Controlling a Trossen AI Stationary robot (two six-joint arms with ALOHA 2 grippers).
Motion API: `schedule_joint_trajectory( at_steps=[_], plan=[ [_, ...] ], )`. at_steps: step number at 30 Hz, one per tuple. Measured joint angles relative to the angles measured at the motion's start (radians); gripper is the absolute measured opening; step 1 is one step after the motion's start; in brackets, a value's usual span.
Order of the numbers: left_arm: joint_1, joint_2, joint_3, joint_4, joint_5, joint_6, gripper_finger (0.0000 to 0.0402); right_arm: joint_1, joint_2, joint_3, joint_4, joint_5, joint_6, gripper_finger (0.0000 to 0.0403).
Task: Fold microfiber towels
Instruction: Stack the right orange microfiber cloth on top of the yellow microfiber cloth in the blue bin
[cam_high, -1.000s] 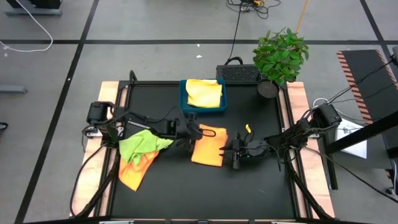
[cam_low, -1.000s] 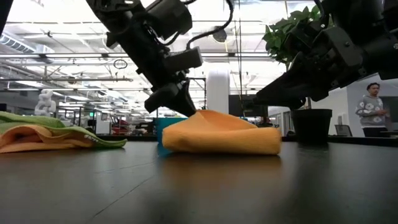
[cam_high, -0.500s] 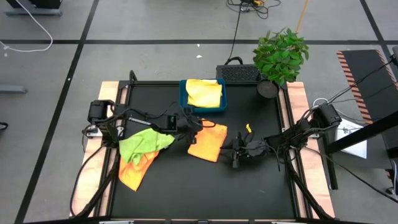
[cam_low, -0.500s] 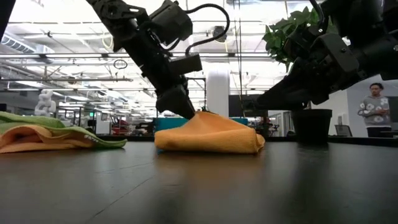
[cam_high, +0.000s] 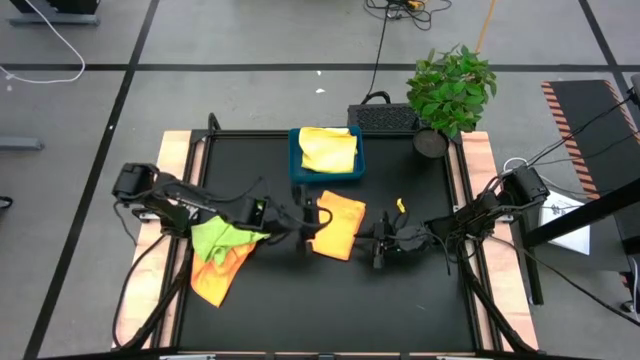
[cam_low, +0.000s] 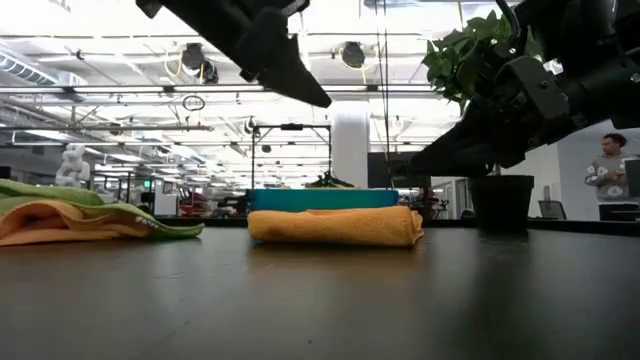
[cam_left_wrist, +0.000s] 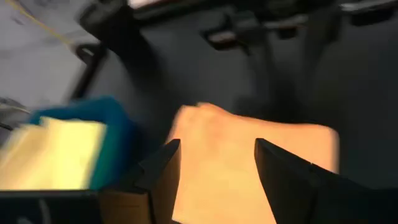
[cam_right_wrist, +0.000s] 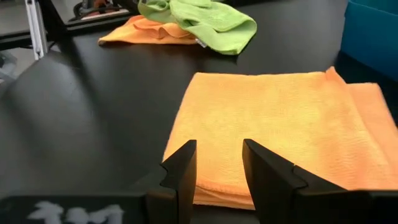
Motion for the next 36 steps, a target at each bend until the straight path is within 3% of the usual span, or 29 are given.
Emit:
schedule_joint_trajectory(
  at_steps=[3,9,14,18,27,36],
  plan=[
    [-0.025,0.042,0.000,0.006,0.046,-0.069,0.0194,0.000,0.000,0.000,0.005,0.021,-0.003,0.0123],
    [-0.069,0.168,-0.002,0.024,0.054,-0.138,0.0176,-0.015,0.000,0.000,-0.077,0.206,0.020,0.0123],
    [-0.080,0.247,-0.002,0.136,0.082,-0.188,0.0172,-0.069,0.000,0.040,-0.108,0.125,0.038,0.0123],
    [-0.080,0.296,-0.002,0.207,0.127,-0.218,0.0172,-0.107,0.000,0.122,-0.279,0.123,0.027,0.0123],
    [-0.134,0.332,-0.002,0.161,0.145,-0.260,0.0172,-0.220,0.000,0.133,-0.423,0.125,0.000,0.0123],
    [-0.254,0.211,-0.001,0.100,-0.033,-0.301,0.0172,-0.244,0.000,0.037,-0.459,0.096,0.126,0.0123]
  ],
)
